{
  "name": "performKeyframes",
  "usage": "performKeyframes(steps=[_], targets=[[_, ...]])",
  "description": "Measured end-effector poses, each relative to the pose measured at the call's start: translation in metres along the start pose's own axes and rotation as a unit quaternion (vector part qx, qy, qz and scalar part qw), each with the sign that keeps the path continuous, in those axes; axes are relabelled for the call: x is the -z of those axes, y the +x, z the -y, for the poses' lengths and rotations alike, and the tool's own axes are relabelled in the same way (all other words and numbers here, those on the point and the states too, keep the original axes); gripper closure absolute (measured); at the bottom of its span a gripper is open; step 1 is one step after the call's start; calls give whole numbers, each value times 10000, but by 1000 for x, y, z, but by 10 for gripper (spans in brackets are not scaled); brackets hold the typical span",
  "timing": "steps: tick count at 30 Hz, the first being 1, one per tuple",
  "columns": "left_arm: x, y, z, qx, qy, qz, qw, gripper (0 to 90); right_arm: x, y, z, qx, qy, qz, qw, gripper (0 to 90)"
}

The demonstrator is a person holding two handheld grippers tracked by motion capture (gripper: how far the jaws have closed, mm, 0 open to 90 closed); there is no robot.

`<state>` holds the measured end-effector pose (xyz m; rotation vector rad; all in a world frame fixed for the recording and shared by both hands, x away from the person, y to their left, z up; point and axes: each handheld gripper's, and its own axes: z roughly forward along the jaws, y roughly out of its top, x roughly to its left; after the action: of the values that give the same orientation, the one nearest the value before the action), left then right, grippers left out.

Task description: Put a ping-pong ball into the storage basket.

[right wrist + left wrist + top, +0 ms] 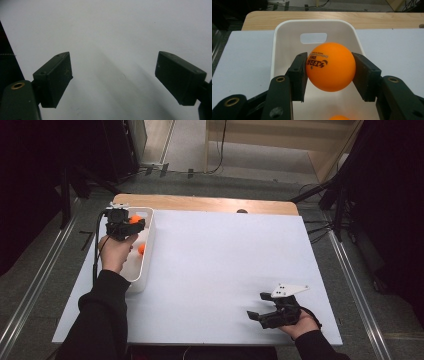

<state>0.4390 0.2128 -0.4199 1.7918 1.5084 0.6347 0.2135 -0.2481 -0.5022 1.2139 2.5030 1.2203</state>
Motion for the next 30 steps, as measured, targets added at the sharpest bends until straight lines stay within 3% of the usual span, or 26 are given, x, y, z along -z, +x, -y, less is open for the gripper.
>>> performKeyframes(steps=[4,10,14,19,23,30], targets=[[-1,0,1,-66,31,-18,10000,494,0,0,0,-2,11,3,10000,126],[2,0,-3,55,25,274,9996,320,0,0,0,-31,29,3,10000,126],[4,-2,-5,8,71,366,9993,277,1,-1,0,-5,-1,19,10000,126],[8,-4,-7,-76,121,515,9986,267,0,0,0,-13,11,4,10000,126],[11,-6,-9,-32,136,773,9969,243,0,0,0,-3,13,4,10000,126],[14,-11,-10,-98,230,950,9952,243,1,-1,0,11,-1,9,10000,126]])
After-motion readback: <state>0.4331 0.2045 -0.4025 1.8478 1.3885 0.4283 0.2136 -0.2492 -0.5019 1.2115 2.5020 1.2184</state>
